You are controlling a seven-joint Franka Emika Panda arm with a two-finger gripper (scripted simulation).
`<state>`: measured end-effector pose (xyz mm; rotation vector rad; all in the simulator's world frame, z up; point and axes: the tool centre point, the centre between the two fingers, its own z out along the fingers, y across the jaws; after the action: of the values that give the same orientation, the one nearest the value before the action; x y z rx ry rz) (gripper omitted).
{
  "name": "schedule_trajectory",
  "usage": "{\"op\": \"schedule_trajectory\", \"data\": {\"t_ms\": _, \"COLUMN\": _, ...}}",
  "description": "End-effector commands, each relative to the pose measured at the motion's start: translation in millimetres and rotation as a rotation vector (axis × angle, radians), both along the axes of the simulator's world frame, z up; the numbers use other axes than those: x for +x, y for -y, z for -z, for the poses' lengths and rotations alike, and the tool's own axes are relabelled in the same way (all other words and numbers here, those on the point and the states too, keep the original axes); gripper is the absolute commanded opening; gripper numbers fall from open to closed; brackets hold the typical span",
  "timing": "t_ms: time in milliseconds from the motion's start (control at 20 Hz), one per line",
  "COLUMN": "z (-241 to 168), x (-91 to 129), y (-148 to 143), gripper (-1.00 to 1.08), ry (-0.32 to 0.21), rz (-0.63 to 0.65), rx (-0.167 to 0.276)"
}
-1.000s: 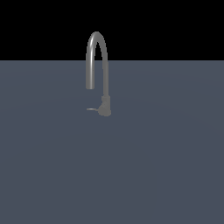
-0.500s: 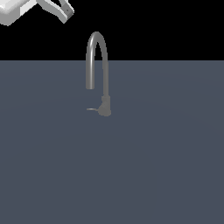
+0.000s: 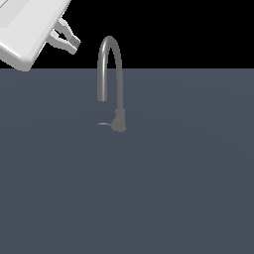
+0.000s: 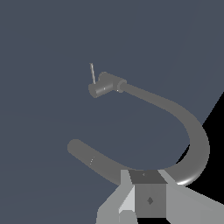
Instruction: Turn on the faucet by rotating a designated handle.
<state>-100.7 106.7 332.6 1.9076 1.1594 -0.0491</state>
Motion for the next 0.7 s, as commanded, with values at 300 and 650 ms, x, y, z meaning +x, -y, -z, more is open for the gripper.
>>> {"op": "schedule_trajectory", "data": {"t_ms": 300, "z": 33.2, "x": 13.4, "y": -10.2, "gripper": -1.0, "ry": -0.006, "rz": -0.148, "rx": -0.144}}
{"op": "schedule_trajectory", "data": {"t_ms": 650, "z": 59.7, "x": 22.9, "y": -15.6, "gripper": -1.0, "ry": -0.01, "rz": -0.262, "rx": -0.257}}
